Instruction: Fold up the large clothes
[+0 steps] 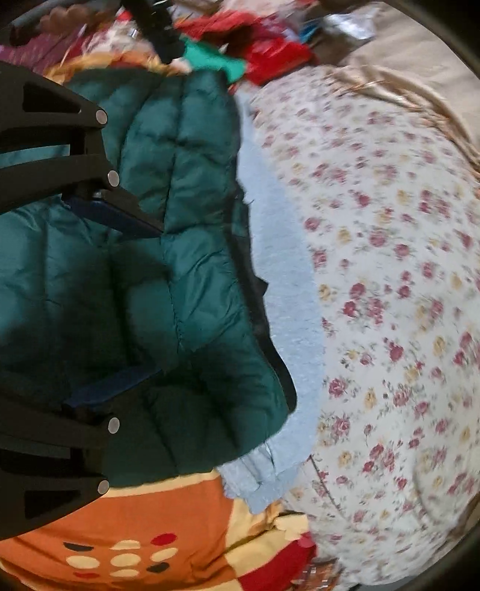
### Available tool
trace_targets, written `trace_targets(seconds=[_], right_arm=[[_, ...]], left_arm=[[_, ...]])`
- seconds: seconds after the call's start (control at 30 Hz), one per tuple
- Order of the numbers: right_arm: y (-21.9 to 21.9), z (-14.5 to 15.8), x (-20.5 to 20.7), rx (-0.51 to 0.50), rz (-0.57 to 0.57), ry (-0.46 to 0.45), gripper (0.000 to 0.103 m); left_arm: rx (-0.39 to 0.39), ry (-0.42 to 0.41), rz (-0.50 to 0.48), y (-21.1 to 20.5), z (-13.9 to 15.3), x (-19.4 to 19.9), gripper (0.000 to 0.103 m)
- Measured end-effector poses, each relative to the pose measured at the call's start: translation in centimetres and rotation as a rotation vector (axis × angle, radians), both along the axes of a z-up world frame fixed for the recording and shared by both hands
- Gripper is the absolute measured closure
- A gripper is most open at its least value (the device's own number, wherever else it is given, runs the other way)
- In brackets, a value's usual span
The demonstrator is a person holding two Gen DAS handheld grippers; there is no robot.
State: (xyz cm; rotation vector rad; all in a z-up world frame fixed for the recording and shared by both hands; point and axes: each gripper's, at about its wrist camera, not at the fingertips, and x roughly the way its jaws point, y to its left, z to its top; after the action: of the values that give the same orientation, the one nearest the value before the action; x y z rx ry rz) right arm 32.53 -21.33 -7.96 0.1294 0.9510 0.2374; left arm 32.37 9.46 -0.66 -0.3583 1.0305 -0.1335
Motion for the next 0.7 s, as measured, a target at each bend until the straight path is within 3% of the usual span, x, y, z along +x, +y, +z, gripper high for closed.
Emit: trace_targets(seconds=[0.07, 0.17, 0.5, 0.7], right_arm=[[0.6, -1.0, 1.0, -0.058, 0.003, -0.016, 0.035], [0.8, -1.9, 2.5, -0.103, 0.015, -0.025, 0.035], [0.8, -4.3, 7.6, -0.055, 0.005, -0.005, 0.028], [1.6, -3.4, 6.5, -0.128, -0.014, -0.06, 0.027]], left_arm=[[0.115, 0.006, 0.001, -1.4, -1.6, 2.0, 0.041], [0.195, 0.031, 0.026, -1.4, -4.1, 4.2, 0.041], [0.217, 0.039, 0.027, 0.8, -7.4, 7.8, 0.038], [0.208, 0.032, 0.029, 0.9, -7.0, 7.9, 0.037]])
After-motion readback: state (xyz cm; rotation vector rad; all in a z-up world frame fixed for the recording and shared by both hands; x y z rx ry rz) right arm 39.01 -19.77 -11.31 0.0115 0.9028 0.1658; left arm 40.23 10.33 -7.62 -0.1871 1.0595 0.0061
